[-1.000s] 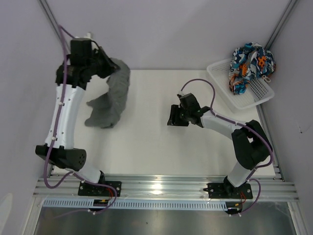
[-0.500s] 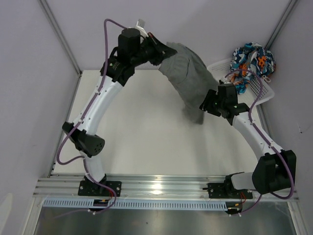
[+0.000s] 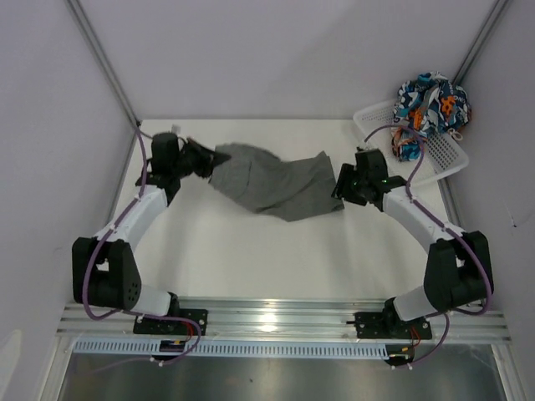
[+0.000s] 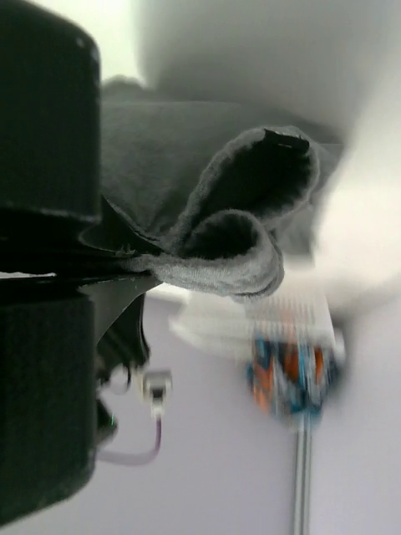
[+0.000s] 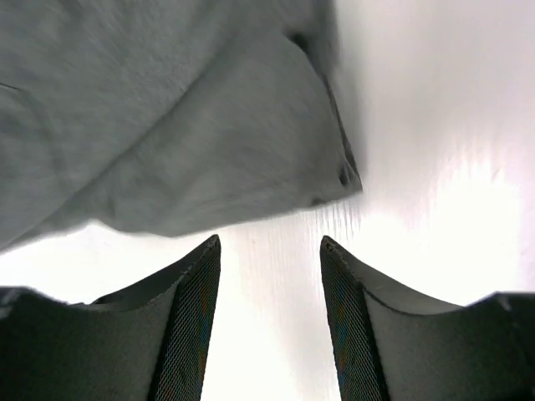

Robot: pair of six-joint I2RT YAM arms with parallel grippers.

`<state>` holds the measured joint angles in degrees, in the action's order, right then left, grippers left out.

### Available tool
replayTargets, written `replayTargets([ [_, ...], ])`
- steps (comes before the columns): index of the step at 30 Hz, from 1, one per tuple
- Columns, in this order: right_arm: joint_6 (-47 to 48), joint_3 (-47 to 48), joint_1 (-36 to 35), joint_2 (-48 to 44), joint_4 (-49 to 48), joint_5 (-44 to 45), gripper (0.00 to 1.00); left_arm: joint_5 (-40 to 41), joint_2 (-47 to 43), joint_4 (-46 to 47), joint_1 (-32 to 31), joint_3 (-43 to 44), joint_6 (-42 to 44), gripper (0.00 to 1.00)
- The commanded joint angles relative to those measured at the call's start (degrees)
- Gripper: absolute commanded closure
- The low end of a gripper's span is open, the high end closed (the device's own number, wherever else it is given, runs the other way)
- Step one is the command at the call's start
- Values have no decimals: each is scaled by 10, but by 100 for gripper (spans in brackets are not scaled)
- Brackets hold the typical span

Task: Fold and stack the shorts
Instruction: Fold the shorts

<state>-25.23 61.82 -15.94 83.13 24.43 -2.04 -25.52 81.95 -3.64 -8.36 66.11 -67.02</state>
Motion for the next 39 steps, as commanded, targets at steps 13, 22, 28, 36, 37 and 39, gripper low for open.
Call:
replayTargets([
  [13, 1, 44, -120, 141, -51, 3, 46, 45, -28, 0, 153, -217, 276, 100],
  [22, -13, 77, -90, 230, -100, -16, 48, 117, -89, 27, 157, -251, 274, 100],
  [28, -10, 101, -97, 297, -57, 16, 50, 130, -101, 96, 178, -275, 262, 100],
  [36, -6, 34, -81, 252, -45, 54, 51, 92, -40, 104, 243, -244, 266, 100],
  [37, -3, 28, -77, 243, -45, 56, 51, 91, -33, 107, 246, -243, 266, 99],
  [39, -3, 12, -73, 230, -46, 55, 51, 75, -10, 129, 250, -252, 270, 99],
])
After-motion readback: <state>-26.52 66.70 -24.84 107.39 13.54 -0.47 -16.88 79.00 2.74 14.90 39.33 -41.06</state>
